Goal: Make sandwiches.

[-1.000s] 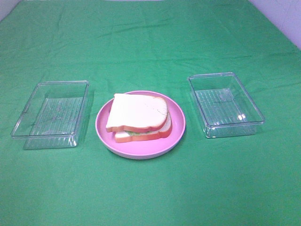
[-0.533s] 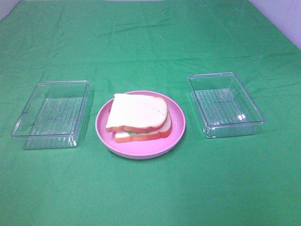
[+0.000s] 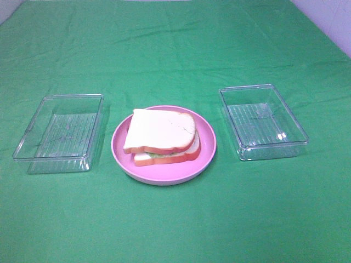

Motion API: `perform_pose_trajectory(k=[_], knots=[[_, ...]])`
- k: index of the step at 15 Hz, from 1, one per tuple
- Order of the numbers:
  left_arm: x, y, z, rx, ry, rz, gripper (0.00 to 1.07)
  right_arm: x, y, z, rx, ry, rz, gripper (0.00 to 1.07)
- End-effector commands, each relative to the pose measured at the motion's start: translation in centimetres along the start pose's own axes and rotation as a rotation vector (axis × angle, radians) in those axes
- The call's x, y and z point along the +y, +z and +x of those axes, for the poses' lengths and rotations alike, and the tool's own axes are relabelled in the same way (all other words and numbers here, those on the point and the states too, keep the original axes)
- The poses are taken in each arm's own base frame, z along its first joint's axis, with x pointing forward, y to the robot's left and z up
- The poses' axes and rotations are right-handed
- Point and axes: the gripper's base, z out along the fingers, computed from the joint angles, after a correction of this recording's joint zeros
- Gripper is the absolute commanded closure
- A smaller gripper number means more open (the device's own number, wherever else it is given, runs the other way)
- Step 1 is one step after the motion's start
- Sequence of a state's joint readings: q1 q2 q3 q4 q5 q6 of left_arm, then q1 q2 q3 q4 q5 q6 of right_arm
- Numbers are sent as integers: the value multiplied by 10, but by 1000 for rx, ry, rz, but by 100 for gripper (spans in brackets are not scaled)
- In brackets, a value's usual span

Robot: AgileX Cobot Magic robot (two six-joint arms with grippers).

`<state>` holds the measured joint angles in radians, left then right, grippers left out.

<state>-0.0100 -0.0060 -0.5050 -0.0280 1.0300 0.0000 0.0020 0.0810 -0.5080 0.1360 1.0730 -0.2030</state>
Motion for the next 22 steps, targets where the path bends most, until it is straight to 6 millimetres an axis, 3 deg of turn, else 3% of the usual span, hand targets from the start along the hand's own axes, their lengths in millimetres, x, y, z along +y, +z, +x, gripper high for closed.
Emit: perform_pose_trajectory(k=[1, 22], knots=[[0, -1, 3, -10, -4, -4, 31, 2, -7, 6, -73, -14, 19, 31], [0, -1, 3, -10, -4, -4, 31, 3, -11, 10, -110, -18, 24, 31]])
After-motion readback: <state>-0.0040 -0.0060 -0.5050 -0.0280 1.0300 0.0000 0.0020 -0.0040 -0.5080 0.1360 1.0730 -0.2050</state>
